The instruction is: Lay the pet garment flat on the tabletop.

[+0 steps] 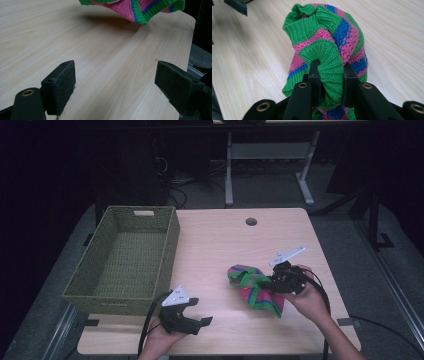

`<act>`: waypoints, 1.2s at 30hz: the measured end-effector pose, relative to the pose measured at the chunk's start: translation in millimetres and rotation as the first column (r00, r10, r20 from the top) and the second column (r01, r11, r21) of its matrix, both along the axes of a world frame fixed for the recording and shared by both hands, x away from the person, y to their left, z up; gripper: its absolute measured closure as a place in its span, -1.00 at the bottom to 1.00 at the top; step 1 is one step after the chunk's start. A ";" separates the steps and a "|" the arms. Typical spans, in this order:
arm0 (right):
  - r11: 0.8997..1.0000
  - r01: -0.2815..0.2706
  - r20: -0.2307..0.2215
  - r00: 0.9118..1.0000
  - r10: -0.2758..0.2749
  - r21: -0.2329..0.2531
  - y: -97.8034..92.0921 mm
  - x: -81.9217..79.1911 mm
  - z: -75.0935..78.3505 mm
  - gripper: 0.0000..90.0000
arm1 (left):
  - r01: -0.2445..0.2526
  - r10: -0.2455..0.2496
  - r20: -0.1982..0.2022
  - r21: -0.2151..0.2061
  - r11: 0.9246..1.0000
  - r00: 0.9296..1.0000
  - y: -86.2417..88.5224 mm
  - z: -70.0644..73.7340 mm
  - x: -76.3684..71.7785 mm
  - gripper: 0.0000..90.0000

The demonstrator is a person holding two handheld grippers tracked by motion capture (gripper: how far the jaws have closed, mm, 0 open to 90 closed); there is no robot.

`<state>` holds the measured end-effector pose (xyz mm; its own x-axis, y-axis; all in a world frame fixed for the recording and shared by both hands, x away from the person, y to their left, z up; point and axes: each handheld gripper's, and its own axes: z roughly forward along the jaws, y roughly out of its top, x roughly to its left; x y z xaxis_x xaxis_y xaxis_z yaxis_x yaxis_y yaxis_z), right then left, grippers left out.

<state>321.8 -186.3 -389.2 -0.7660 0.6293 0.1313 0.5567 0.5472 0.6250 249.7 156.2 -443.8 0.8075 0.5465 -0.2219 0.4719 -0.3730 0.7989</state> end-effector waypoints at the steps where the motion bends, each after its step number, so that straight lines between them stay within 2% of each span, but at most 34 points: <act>1: 1.000 -0.002 -0.004 1.000 0.002 0.002 0.4 -0.5 -0.5 0.65 | 0.001 -0.001 0.002 0.001 1.000 1.000 0.1 0.0 0.1 -0.63; 7: 1.000 -0.013 -0.019 1.000 0.013 0.018 4.3 -5.2 -4.0 0.64 | -0.001 0.001 0.001 -0.002 1.000 1.000 -0.1 0.0 0.0 -0.63; 8: 0.999 -0.029 -0.041 0.999 0.030 0.033 6.5 -6.1 -7.7 0.64 | 0.005 -0.005 0.002 0.008 1.000 1.000 0.1 0.0 0.3 -0.63; 14: 0.999 -0.037 -0.071 0.997 0.038 0.011 17.0 -10.6 -18.6 0.64 | 0.004 -0.004 0.001 0.002 1.000 1.000 -1.0 0.1 -0.2 -0.63; 17: 0.999 -0.040 -0.077 0.996 0.042 0.017 19.5 -10.8 -22.4 0.63 | 0.004 -0.004 0.000 0.005 1.000 1.000 -1.4 -0.2 -0.2 -0.63; 22: 0.999 -0.030 -0.114 0.993 0.034 0.041 25.6 -10.5 -34.3 0.62 | 0.002 -0.002 -0.002 0.003 1.000 1.000 -1.6 -0.5 -0.3 -0.63; 26: 0.998 -0.032 -0.125 0.991 0.037 0.045 28.1 -11.2 -39.0 0.59 | 0.002 -0.002 -0.002 0.004 1.000 1.000 -1.6 -0.6 -0.3 -0.63; 31: 0.999 -0.031 -0.122 0.992 0.033 0.025 30.6 -13.7 -44.7 0.50 | 0.003 -0.003 -0.004 0.004 1.000 1.000 -2.7 -1.3 -0.3 -0.63; 36: 0.998 -0.050 -0.137 0.989 0.053 0.025 32.9 -14.7 -52.0 0.40 | 0.001 -0.001 -0.004 0.004 1.000 1.000 -2.0 -1.2 -0.2 -0.63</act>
